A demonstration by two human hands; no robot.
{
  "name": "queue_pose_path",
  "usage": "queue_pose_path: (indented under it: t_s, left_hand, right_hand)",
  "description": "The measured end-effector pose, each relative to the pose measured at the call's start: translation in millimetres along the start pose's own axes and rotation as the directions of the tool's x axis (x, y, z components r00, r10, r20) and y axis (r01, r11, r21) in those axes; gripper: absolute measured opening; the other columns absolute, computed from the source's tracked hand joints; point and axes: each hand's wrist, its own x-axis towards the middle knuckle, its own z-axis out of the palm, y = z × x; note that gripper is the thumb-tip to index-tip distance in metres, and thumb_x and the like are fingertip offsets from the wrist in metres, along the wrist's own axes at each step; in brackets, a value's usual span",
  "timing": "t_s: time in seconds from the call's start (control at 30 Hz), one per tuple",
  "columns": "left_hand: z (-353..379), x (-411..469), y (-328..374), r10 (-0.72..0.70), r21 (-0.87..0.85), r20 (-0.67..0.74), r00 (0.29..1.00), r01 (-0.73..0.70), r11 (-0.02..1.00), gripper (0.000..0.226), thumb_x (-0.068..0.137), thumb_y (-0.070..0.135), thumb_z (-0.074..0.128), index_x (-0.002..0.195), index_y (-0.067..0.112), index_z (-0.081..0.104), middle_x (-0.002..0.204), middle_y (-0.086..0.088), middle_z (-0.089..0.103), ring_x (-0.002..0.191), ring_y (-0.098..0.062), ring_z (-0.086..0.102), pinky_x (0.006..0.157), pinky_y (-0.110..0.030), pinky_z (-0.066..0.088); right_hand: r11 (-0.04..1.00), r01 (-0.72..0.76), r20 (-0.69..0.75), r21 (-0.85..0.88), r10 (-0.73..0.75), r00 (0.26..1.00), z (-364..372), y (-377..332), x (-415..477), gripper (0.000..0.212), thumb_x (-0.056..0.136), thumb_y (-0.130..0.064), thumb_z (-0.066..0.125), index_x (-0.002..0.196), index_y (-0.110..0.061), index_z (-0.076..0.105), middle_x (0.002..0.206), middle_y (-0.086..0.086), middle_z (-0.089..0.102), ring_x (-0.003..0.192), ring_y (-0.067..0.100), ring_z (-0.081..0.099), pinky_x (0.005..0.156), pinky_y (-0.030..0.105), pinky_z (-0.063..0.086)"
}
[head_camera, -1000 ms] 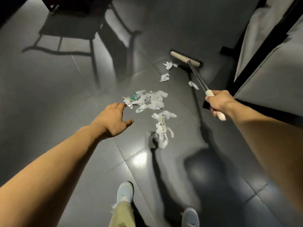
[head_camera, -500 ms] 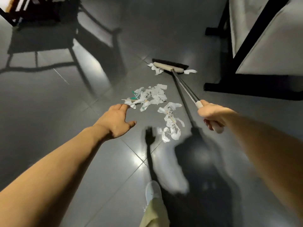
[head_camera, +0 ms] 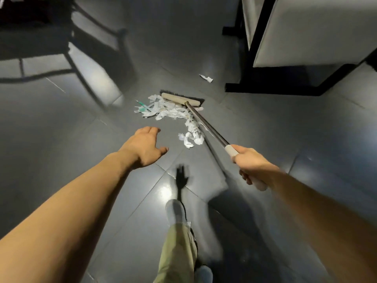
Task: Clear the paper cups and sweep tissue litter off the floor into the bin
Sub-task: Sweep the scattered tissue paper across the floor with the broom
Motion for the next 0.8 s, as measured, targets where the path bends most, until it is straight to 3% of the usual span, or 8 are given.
queue_pose_path:
  t_s: [0.07, 0.23, 0.37, 0.5, 0.63, 0.8]
  left_hand:
    - [-1, -9, 4, 0.028, 0.016, 0.001, 1.000, -0.028, 0.999, 0.068, 0.092, 0.039, 0.054, 0.146, 0.010, 0.026, 0.151, -0.010, 0.029, 0.140, -0.026, 0.024, 0.114, -0.033, 0.022]
    - [-13, -10, -9, 0.056, 0.045, -0.012, 0.998, -0.056, 0.997, 0.068, 0.092, 0.039, 0.054, 0.146, 0.010, 0.026, 0.151, -0.010, 0.029, 0.140, -0.026, 0.024, 0.114, -0.032, 0.022]
    - [-28, 12, -30, 0.074, 0.066, 0.005, 0.997, -0.074, 0.995, 0.068, 0.092, 0.040, 0.054, 0.146, 0.010, 0.026, 0.152, -0.009, 0.028, 0.140, -0.025, 0.023, 0.114, -0.032, 0.022]
    - [-48, 52, -52, 0.116, 0.096, 0.015, 0.993, -0.117, 0.989, 0.068, 0.092, 0.040, 0.054, 0.146, 0.010, 0.026, 0.152, -0.008, 0.028, 0.140, -0.024, 0.023, 0.113, -0.031, 0.022]
    - [-62, 88, -77, 0.151, 0.124, 0.051, 0.987, -0.156, 0.980, 0.067, 0.092, 0.040, 0.053, 0.146, 0.011, 0.026, 0.153, -0.007, 0.027, 0.141, -0.023, 0.022, 0.114, -0.030, 0.020]
    - [-65, 114, -101, 0.146, 0.163, 0.095, 0.985, -0.160, 0.974, 0.068, 0.092, 0.040, 0.053, 0.147, 0.011, 0.024, 0.153, -0.007, 0.026, 0.141, -0.024, 0.022, 0.114, -0.030, 0.020]
  right_hand:
    - [0.997, 0.038, -0.037, 0.061, -0.035, 0.999, -3, 9, -12, 0.041, 0.092, -0.012, 0.039, 0.117, -0.039, 0.058, 0.064, 0.007, 0.046, 0.047, 0.017, 0.039, 0.043, 0.024, 0.033]
    - [0.988, 0.104, -0.152, 0.115, -0.086, 0.985, -1, -8, -1, 0.037, 0.093, -0.016, 0.041, 0.108, -0.046, 0.057, 0.057, 0.006, 0.047, 0.046, 0.019, 0.040, 0.042, 0.025, 0.039]
    - [0.989, 0.095, -0.244, 0.116, -0.064, 0.968, 4, -43, 32, 0.034, 0.092, -0.019, 0.042, 0.116, -0.034, 0.061, 0.059, 0.006, 0.050, 0.049, 0.022, 0.043, 0.048, 0.029, 0.043]
    - [0.994, 0.039, -0.282, 0.104, -0.008, 0.959, -3, -78, 75, 0.037, 0.091, -0.015, 0.038, 0.119, -0.029, 0.058, 0.060, 0.006, 0.049, 0.042, 0.019, 0.040, 0.048, 0.024, 0.042]
    - [0.993, -0.021, -0.296, 0.117, 0.055, 0.954, -3, -108, 119, 0.037, 0.096, -0.020, 0.038, 0.131, -0.017, 0.051, 0.058, 0.007, 0.048, 0.044, 0.020, 0.040, 0.055, 0.029, 0.041]
    - [0.998, -0.058, -0.227, 0.022, 0.061, 0.972, 13, -128, 144, 0.024, 0.093, -0.008, 0.033, 0.104, -0.008, 0.055, 0.056, 0.010, 0.048, 0.032, 0.018, 0.043, 0.038, 0.016, 0.037]
